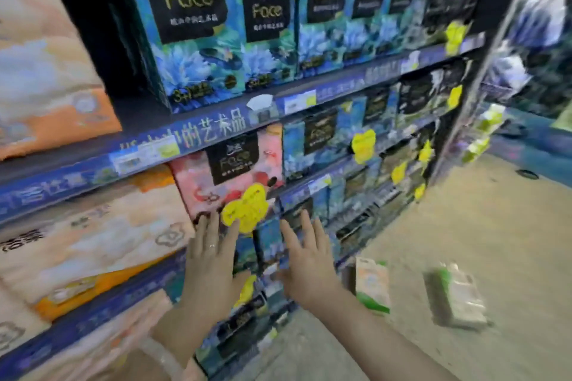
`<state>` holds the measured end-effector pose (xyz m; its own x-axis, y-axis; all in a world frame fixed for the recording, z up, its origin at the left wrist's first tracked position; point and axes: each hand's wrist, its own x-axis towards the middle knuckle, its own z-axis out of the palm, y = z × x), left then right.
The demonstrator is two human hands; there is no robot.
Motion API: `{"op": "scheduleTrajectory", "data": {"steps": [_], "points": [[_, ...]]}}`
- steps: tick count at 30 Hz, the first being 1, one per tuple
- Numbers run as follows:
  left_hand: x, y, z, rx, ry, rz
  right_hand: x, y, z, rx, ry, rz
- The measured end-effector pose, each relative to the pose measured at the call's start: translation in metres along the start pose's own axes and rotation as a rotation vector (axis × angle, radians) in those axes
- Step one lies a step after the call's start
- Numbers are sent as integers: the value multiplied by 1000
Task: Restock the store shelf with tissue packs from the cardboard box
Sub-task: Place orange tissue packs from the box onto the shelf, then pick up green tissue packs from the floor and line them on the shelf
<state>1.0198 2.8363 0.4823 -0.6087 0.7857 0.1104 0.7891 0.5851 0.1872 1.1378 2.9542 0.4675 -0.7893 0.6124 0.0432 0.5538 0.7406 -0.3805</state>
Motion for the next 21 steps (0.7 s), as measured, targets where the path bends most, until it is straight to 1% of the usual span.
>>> {"op": "scheduleTrajectory", "data": {"steps": [2,6,10,12,14,16,21], "points": [[7,33,22,-14,-137,-1,-17,50,2,12,-58,125],[31,102,67,-46,-333,51,-37,138,-3,15,-134,353],[72,175,114,-29,-436,139,-29,219,-5,26,-160,486],[99,211,142,-53,-503,148,-17,265,-2,64,-197,525],[128,246,175,-81,-592,117,-1,314,3,103,-243,563],[157,278,208,-133,-690,50,17,363,11,170,-293,616],[213,333,296,-228,-785,-73,55,461,37,253,-411,722]]}}
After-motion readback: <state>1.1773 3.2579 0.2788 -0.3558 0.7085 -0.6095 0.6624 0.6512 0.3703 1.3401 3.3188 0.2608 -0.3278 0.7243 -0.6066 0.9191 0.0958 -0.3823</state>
